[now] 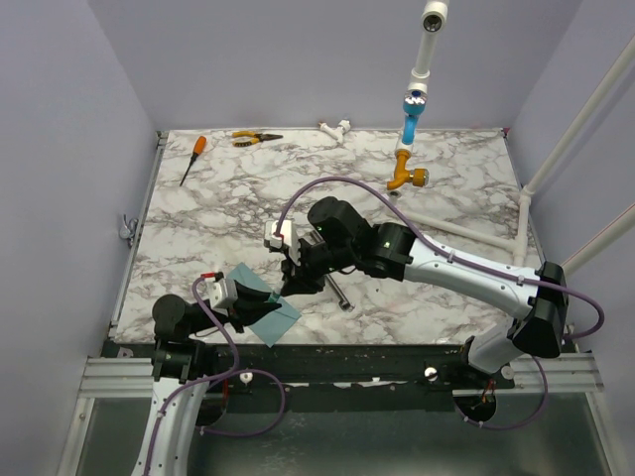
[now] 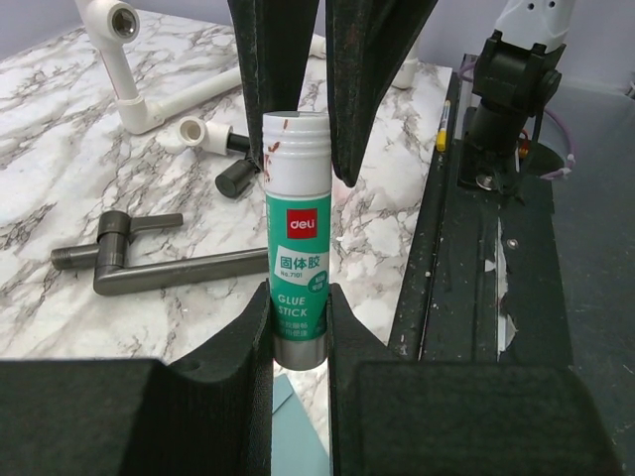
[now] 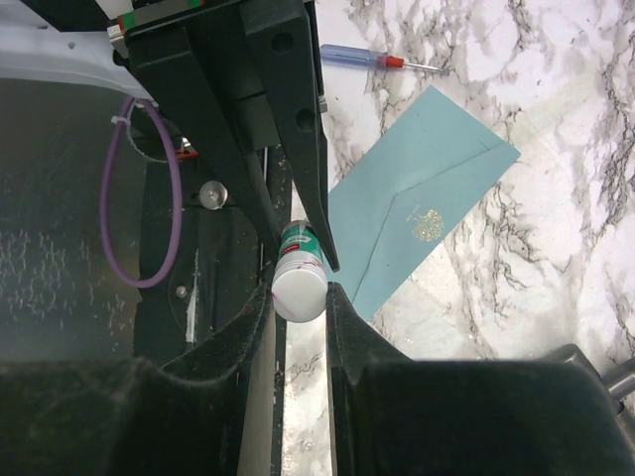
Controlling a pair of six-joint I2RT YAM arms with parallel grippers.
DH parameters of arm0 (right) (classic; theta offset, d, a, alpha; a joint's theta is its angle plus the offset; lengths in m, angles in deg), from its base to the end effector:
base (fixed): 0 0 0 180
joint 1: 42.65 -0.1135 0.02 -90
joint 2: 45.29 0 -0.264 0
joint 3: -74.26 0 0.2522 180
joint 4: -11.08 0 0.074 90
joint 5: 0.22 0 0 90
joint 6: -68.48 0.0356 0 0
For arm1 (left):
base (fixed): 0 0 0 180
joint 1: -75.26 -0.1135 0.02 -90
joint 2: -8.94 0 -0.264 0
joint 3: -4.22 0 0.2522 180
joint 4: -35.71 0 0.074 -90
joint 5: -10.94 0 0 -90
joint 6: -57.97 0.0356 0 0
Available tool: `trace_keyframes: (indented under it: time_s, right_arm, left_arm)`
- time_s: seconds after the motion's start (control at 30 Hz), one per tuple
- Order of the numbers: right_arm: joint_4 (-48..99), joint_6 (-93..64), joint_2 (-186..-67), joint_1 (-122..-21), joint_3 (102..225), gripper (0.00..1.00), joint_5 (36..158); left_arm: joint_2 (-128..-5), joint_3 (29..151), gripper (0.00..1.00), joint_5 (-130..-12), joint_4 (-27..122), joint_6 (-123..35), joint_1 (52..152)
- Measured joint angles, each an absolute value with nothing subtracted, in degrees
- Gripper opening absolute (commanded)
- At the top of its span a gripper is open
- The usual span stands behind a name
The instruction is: Place the letter into the envelope and seal it
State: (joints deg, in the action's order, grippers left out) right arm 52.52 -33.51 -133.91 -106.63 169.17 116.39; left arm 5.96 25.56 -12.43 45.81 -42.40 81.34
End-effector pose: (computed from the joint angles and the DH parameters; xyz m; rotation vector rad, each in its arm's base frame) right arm 0.1396 0.3223 0.3441 -1.6222 1.6233 1.0022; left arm 0.0790 -0.0413 0.2193 0.9246 1.3169 -1.0453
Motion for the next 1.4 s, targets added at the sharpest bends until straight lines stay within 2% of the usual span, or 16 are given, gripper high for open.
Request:
trace_keyframes:
  time_s: [0.13,0.2,0.23,0.3,0.37,0.6,0.63,0.67,0.77,0.97,1.07,1.3,1.4]
  right_arm:
    - [52.32,-33.55,-133.89,-106.76,169.04,0.01,115.78]
    - [52.32,-33.57,-133.89,-106.79,169.04,0.08,115.27]
    - [52.35,-33.55,-133.89,-106.79,169.04,0.16,114.92]
    - [52.35,-33.46,-133.87,-106.83,169.06,0.38,114.64]
    - [52.32,-32.98,-133.78,-106.90,169.10,0.53,114.62]
    - [53.22,-30.93,-133.69,-108.36,168.71,0.82,113.44]
    - [53.24,-30.84,-133.39,-108.43,168.71,0.96,113.33]
    - [53.24,-30.60,-132.97,-108.43,168.71,1.00,113.07]
    - [53.50,-30.25,-132.01,-108.43,169.28,0.99,112.32]
    - [53.20,-29.36,-131.86,-108.38,171.29,0.81,112.02]
    - [53.26,-29.03,-132.14,-108.38,172.05,0.79,111.54]
    - [53.20,-28.77,-133.72,-108.36,172.73,0.63,111.25]
    - [53.20,-28.61,-134.04,-108.38,172.73,0.42,111.08]
  left_arm:
    - [5.96,25.56,0.00,-12.49,45.84,-42.29,81.28]
    - [5.96,25.56,0.00,-12.56,45.86,-42.29,81.21]
    - [5.96,25.56,0.00,-12.56,45.88,-42.29,81.21]
    - [5.96,25.56,0.00,-12.60,45.92,-42.27,81.21]
    - [5.96,25.56,0.00,-12.71,45.64,-42.29,81.19]
    - [6.15,26.56,0.00,-12.95,39.67,-42.29,81.28]
    - [6.17,26.56,0.00,-12.95,39.43,-42.29,81.28]
    - [6.20,26.56,0.00,-12.95,39.26,-42.29,81.28]
    - [6.22,26.56,0.00,-12.95,39.08,-42.29,81.28]
    - [6.41,26.56,0.00,-12.98,38.82,-42.29,81.28]
    - [6.44,26.56,0.00,-12.98,38.80,-42.29,81.28]
    - [6.48,26.56,0.00,-12.98,38.80,-42.29,81.28]
    - [6.48,26.56,0.00,-12.98,38.80,-42.29,81.28]
